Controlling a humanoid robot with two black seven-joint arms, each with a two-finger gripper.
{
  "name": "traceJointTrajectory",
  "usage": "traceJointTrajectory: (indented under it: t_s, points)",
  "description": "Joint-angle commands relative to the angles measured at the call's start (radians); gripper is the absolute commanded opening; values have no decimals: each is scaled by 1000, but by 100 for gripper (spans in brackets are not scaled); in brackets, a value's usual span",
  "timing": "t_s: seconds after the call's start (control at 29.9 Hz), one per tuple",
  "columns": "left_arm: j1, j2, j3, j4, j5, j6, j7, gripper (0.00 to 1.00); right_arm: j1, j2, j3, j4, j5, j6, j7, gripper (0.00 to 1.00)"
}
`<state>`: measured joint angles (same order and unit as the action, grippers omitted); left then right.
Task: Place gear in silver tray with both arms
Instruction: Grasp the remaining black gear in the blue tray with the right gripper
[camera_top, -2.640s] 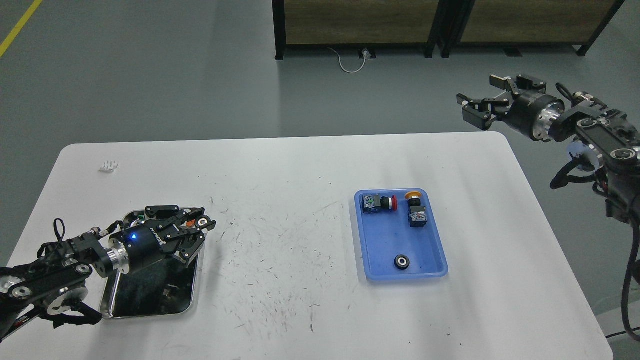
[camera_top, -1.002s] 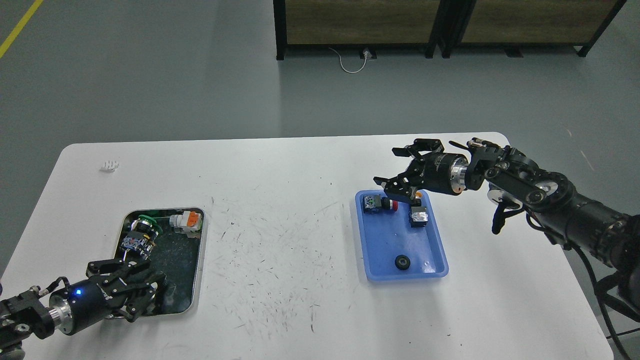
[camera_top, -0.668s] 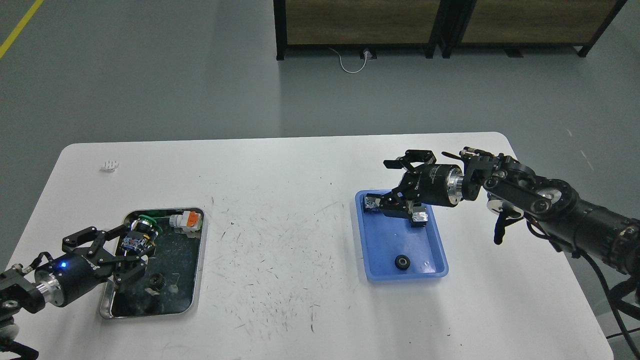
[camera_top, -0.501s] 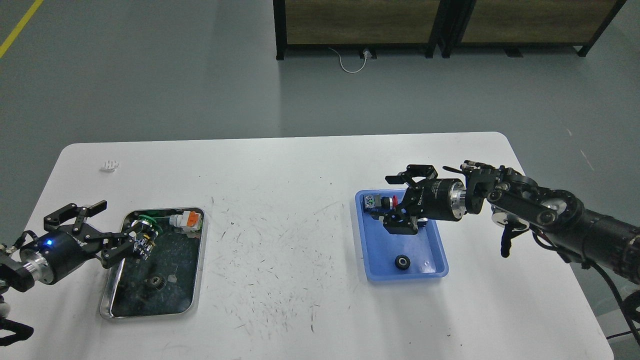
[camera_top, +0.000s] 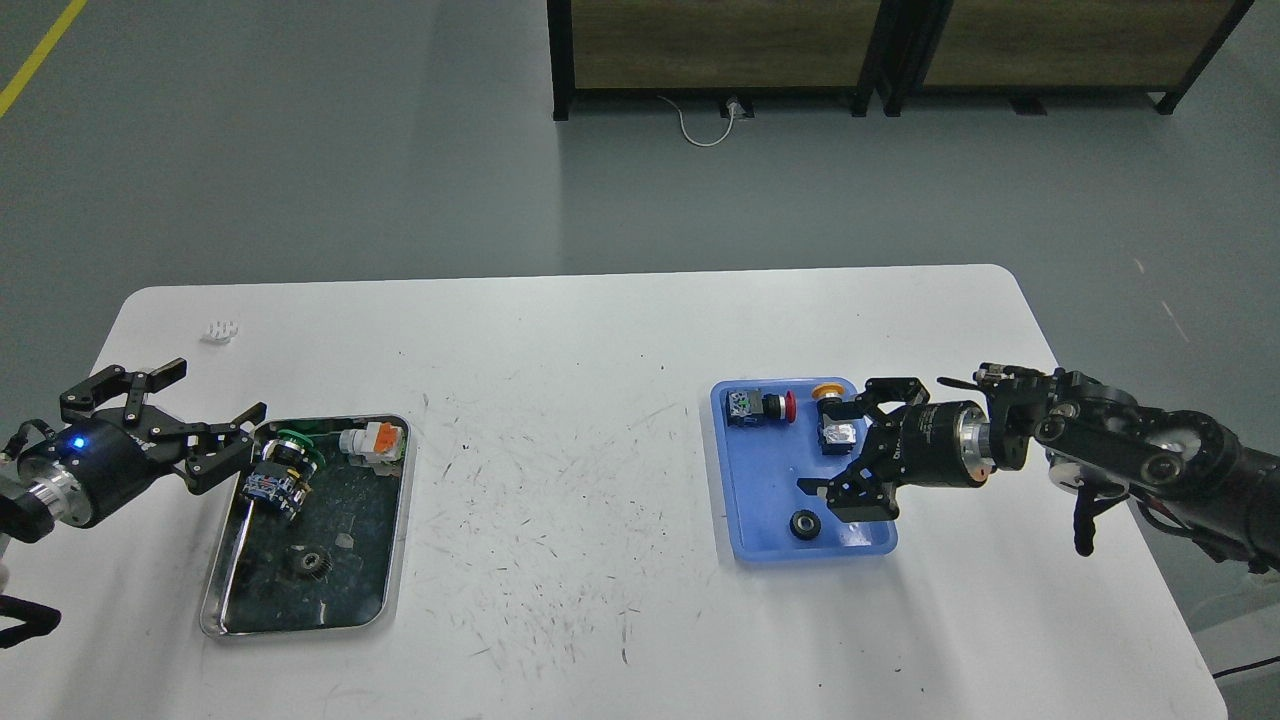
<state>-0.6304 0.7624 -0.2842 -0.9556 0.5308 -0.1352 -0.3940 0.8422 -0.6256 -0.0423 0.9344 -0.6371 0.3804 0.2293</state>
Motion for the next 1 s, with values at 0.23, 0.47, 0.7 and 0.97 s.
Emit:
traceJointTrajectory:
  t_s: [0.23,0.47,0.7,0.97]
  points:
    - [-8,8,-3,1,0,2,1,97,-77,40,-1,-11,-12,-11,-1,98]
    - [-15,9,-1,1,0,0,1,97,-81,86,2,-54,-10,-20,1,98]
    - [-20,9,-3,1,0,0,3,97,-92,101,2,-80,-10,-20,1,98]
    - [-25,9,-1,3,0,0,7,97,-94,101,1,-80,-10,-14,1,85]
